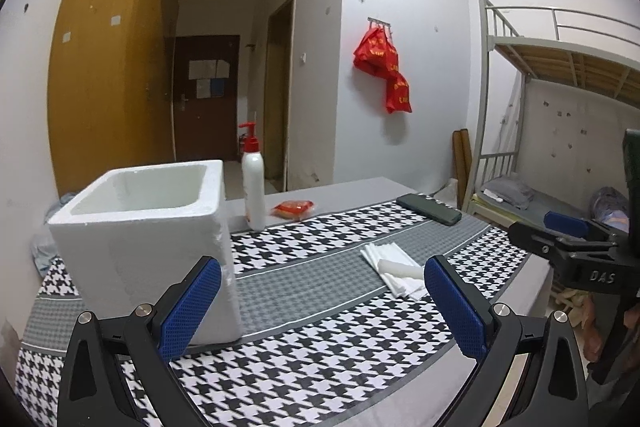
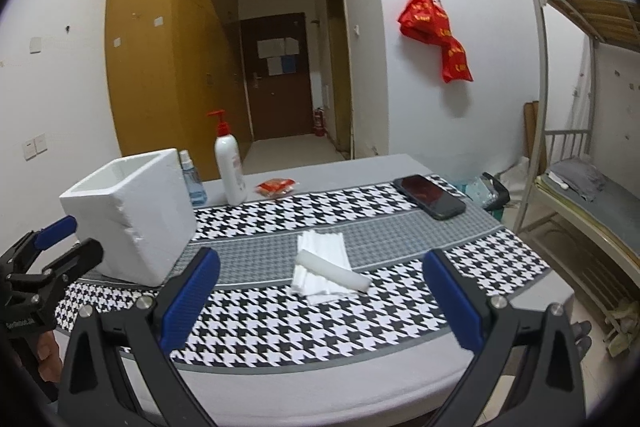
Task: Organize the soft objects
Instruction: 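Move both grippers back toward the folded white cloth, then lower the right gripper onto the white foam roll and close on it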
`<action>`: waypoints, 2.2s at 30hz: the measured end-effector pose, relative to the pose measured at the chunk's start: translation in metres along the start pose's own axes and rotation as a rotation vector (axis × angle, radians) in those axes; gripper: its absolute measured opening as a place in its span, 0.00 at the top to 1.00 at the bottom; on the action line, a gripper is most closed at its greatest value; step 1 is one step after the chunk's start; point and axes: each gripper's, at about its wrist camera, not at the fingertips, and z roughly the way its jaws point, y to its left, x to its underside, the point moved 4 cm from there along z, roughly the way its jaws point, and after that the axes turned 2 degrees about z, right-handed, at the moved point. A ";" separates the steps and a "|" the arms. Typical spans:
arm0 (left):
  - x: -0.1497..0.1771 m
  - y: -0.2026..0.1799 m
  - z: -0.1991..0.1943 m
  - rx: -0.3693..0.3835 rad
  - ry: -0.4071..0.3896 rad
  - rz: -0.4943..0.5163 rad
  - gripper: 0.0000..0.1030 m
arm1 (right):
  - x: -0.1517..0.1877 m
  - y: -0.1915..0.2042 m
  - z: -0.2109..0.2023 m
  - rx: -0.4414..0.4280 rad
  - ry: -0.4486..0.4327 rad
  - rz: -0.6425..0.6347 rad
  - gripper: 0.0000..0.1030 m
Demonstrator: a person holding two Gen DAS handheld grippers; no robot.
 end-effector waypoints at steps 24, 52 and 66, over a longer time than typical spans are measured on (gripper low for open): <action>0.015 -0.021 0.067 0.035 0.135 -0.010 0.01 | 0.017 -0.050 0.079 -0.070 0.138 0.008 0.01; 0.023 -0.019 0.129 -0.017 0.271 -0.096 0.01 | 0.040 -0.034 0.162 -0.283 0.375 -0.271 0.44; 0.025 -0.025 0.136 -0.010 0.292 -0.086 0.01 | 0.057 -0.040 0.176 -0.297 0.436 -0.317 0.65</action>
